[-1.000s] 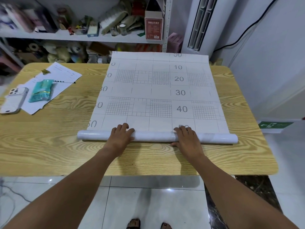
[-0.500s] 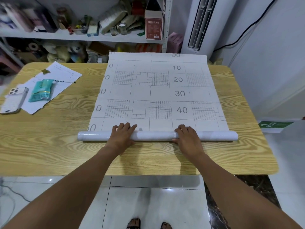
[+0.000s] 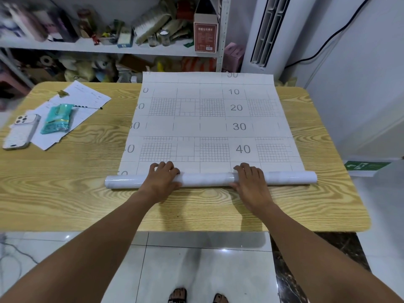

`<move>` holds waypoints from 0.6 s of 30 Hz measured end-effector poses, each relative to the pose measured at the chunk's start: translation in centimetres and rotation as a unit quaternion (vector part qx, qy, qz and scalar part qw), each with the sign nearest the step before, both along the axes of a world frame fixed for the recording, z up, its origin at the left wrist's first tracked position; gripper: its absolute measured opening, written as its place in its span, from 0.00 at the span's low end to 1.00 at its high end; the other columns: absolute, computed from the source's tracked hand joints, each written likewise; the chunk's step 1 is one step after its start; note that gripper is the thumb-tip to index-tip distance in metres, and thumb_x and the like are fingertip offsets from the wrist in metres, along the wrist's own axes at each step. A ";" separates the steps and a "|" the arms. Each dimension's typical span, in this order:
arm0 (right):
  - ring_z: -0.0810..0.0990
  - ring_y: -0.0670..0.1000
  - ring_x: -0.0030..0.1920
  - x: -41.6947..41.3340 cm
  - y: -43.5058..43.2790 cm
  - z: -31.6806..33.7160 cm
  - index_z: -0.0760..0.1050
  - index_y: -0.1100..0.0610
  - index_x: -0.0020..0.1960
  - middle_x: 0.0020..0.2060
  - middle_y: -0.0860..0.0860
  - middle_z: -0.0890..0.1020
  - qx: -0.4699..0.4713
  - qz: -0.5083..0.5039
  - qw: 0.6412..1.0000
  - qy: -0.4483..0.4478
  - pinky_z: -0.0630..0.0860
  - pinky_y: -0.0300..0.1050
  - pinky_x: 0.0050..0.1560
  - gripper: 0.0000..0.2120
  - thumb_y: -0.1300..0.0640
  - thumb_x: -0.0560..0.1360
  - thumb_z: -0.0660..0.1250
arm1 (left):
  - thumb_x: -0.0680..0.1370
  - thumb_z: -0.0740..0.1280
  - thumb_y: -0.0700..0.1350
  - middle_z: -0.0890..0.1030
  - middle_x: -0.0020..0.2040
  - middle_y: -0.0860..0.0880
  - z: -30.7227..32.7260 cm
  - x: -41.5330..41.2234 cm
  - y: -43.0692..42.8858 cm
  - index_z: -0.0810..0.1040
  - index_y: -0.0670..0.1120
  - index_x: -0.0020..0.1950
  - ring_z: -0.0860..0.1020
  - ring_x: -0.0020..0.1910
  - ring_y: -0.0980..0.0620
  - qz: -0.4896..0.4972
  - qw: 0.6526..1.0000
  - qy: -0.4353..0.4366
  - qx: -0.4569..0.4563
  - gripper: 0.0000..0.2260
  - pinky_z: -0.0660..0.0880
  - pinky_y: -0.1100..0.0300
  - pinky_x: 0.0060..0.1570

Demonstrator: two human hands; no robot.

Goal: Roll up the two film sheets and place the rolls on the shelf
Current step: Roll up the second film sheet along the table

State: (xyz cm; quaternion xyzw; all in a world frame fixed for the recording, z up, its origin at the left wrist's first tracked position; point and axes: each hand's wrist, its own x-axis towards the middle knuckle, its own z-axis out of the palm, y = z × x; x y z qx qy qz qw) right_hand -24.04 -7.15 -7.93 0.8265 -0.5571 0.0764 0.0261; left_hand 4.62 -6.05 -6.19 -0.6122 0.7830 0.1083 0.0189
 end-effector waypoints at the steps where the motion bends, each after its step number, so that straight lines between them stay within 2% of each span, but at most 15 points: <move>1: 0.76 0.58 0.45 0.0 0.0 0.0 0.72 0.60 0.57 0.52 0.57 0.77 0.005 0.003 1.000 0.006 0.74 0.54 0.50 0.21 0.44 0.74 0.61 | 0.78 0.58 0.53 0.70 0.59 0.48 -0.1 0.1 0.0 0.70 0.47 0.64 0.66 0.60 0.48 -0.003 1.000 -0.008 -0.004 0.17 0.53 0.51 0.66; 3: 0.75 0.58 0.44 -0.2 -0.1 0.0 0.72 0.60 0.56 0.51 0.57 0.76 0.019 0.007 1.000 0.012 0.73 0.55 0.50 0.25 0.40 0.73 0.60 | 0.79 0.57 0.53 0.70 0.58 0.48 -0.2 0.2 0.0 0.70 0.47 0.64 0.66 0.59 0.48 -0.009 1.000 -0.021 -0.011 0.17 0.54 0.51 0.65; 8: 0.76 0.58 0.43 -0.2 -0.3 0.1 0.74 0.60 0.52 0.50 0.58 0.77 0.017 0.010 1.000 0.018 0.75 0.53 0.46 0.24 0.46 0.65 0.75 | 0.80 0.55 0.52 0.71 0.61 0.49 -0.2 0.1 -0.1 0.66 0.48 0.66 0.67 0.61 0.49 -0.002 1.000 -0.021 0.000 0.16 0.53 0.51 0.66; 11: 0.76 0.59 0.44 -0.3 -0.6 0.1 0.75 0.60 0.52 0.51 0.58 0.77 0.008 0.017 1.000 0.019 0.75 0.53 0.46 0.22 0.48 0.66 0.75 | 0.80 0.55 0.50 0.73 0.59 0.50 0.1 -0.1 -0.2 0.66 0.46 0.64 0.68 0.60 0.50 0.018 1.000 0.008 0.008 0.14 0.52 0.51 0.67; 14: 0.75 0.58 0.44 -0.3 -0.7 0.2 0.76 0.59 0.52 0.49 0.56 0.77 0.007 0.015 0.999 0.031 0.73 0.53 0.46 0.20 0.47 0.67 0.73 | 0.81 0.54 0.51 0.75 0.56 0.50 0.3 0.1 -0.2 0.68 0.47 0.60 0.69 0.58 0.50 0.007 1.000 -0.002 0.009 0.12 0.52 0.52 0.67; 18: 0.75 0.58 0.44 -0.3 -0.8 0.4 0.76 0.59 0.51 0.46 0.55 0.78 0.015 0.024 0.998 0.058 0.73 0.53 0.47 0.16 0.48 0.70 0.70 | 0.79 0.55 0.57 0.71 0.59 0.50 0.0 0.3 0.0 0.68 0.47 0.64 0.68 0.60 0.50 -0.009 1.000 -0.008 0.009 0.19 0.53 0.51 0.67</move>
